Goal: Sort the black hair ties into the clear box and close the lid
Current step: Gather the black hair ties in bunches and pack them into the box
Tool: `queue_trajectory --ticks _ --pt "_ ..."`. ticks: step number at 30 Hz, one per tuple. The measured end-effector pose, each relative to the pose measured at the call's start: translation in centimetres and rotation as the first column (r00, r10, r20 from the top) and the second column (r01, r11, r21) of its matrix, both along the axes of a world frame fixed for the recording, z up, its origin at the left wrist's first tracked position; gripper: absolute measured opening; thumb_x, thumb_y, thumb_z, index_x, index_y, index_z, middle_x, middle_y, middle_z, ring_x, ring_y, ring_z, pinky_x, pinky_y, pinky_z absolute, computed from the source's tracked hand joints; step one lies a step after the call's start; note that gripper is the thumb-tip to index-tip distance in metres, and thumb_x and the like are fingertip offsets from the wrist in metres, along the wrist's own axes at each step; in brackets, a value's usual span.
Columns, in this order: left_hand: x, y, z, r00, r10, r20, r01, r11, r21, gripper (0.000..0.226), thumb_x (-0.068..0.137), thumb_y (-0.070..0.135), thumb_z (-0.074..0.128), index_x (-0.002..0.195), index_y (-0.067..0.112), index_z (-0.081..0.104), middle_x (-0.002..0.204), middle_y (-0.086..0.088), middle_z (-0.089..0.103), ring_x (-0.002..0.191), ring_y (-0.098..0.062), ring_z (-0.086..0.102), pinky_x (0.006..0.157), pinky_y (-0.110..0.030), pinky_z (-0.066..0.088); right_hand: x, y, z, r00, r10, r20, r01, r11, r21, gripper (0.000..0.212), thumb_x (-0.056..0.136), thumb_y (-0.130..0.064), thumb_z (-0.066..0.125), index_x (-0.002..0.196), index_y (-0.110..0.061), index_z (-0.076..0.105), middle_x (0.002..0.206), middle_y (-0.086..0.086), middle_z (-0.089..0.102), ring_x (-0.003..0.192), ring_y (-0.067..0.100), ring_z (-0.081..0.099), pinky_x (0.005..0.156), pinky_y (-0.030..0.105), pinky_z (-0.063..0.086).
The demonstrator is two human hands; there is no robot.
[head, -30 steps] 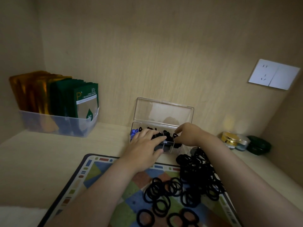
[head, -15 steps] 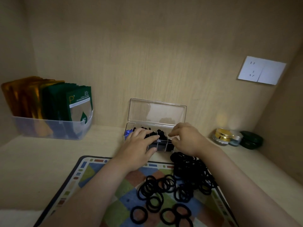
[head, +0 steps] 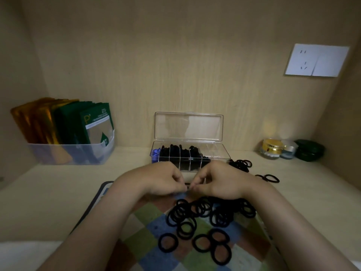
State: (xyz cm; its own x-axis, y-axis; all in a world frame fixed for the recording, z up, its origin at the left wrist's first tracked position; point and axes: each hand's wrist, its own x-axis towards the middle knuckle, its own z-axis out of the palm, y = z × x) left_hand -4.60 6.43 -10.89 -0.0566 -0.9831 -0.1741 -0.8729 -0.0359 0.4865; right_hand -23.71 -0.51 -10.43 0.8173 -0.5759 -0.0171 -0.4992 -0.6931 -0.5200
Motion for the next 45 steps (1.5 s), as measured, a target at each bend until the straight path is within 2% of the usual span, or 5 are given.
queue_trajectory --ticks 5,15,32,41,45 --pt "-0.4 0.5 0.2 0.999 -0.043 0.023 0.040 0.991 0.129 0.017 0.079 0.042 0.079 0.088 0.028 0.077 0.082 0.012 0.073 0.081 -0.008 0.068 0.083 -0.032 0.056 -0.5 0.2 0.1 0.971 -0.032 -0.239 -0.003 0.989 -0.145 0.030 0.070 -0.057 0.076 0.097 -0.043 0.075 0.095 -0.022 0.069 0.089 -0.001 0.063 0.084 0.029 0.054" --pt "-1.7 1.0 0.7 0.981 -0.125 0.146 0.092 0.972 0.214 0.013 0.081 0.026 0.078 0.094 0.026 0.076 0.092 0.010 0.074 0.090 -0.009 0.068 0.088 -0.033 0.058 -0.3 1.2 0.5 0.946 -0.021 -0.324 -0.043 0.981 -0.192 0.012 0.073 -0.036 0.079 0.084 -0.033 0.075 0.090 -0.014 0.070 0.082 0.005 0.063 0.073 0.028 0.054" --pt "-0.5 -0.9 -1.9 0.729 0.266 -0.630 -0.311 0.950 0.041 0.017 0.087 0.009 0.072 0.103 0.013 0.071 0.089 -0.010 0.075 0.071 -0.014 0.071 0.068 -0.025 0.061 -0.1 0.1 -0.3 0.890 -0.260 0.375 0.065 0.886 0.459 0.016 0.084 0.000 0.074 0.095 -0.012 0.079 0.070 -0.001 0.073 0.060 0.005 0.064 0.058 0.018 0.050" --pt "-1.4 -1.0 -1.9 0.464 0.198 -0.864 -0.150 0.978 0.143 0.025 0.100 0.021 0.055 0.114 0.005 0.069 0.108 -0.016 0.074 0.101 -0.028 0.072 0.089 -0.038 0.059 1.2 0.0 -1.4 0.826 -0.395 0.402 0.261 0.901 0.347 0.019 0.086 0.000 0.072 0.097 -0.015 0.077 0.081 0.003 0.068 0.043 0.011 0.055 0.045 0.023 0.050" --pt "-1.3 -1.0 -2.1 0.564 0.133 -0.815 -0.119 0.990 0.079 0.035 0.092 0.018 0.068 0.125 0.008 0.067 0.121 -0.007 0.071 0.108 -0.015 0.070 0.086 -0.029 0.059 1.4 -0.3 -1.7 0.817 -0.409 0.407 0.316 0.907 0.277 0.023 0.082 -0.009 0.077 0.103 -0.017 0.072 0.092 0.002 0.063 0.046 0.002 0.054 0.042 0.019 0.046"
